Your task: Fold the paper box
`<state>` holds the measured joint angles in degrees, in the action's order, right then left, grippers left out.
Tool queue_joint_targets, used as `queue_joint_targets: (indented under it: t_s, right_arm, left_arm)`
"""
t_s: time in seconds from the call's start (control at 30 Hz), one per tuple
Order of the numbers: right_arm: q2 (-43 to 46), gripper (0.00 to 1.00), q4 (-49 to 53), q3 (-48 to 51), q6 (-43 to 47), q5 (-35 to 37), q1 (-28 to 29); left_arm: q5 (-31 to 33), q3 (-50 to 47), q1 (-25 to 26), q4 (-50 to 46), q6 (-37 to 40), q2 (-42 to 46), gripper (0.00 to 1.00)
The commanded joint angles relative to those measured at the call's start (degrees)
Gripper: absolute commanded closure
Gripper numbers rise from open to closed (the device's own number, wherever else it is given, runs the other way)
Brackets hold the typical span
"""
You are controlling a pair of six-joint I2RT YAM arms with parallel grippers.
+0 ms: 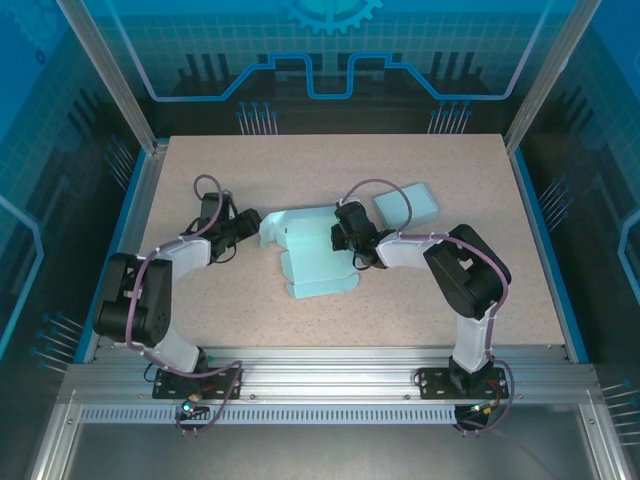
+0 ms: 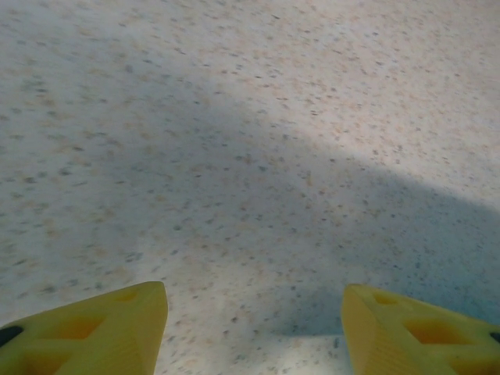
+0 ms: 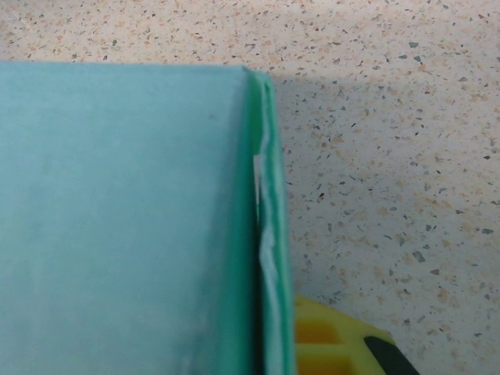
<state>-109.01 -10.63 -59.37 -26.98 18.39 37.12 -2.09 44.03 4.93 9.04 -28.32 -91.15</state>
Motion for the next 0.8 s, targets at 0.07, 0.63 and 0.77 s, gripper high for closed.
queue_joint_targets:
  t_s: [0.07, 0.63, 0.77]
  right_arm:
    - [-2.84, 0.96, 5.28, -2.08, -0.26, -0.9, 1.02]
    - [-4.96, 0.96, 6.88, -4.16, -0.26, -1.07, 1.11]
    - [-4.98, 0.97, 7.06, -4.22, -0.26, -0.98, 1.11]
  left_arm:
    - [-6.95, 0.52, 1.32, 5.73, 0.54, -0.44, 0.38]
    - [-8.29, -4.86, 7.23, 11.2, -3.63, 0.07, 0.37]
    - [-9.68, -5.5, 7.72, 11.08, -2.12, 1.31, 0.36]
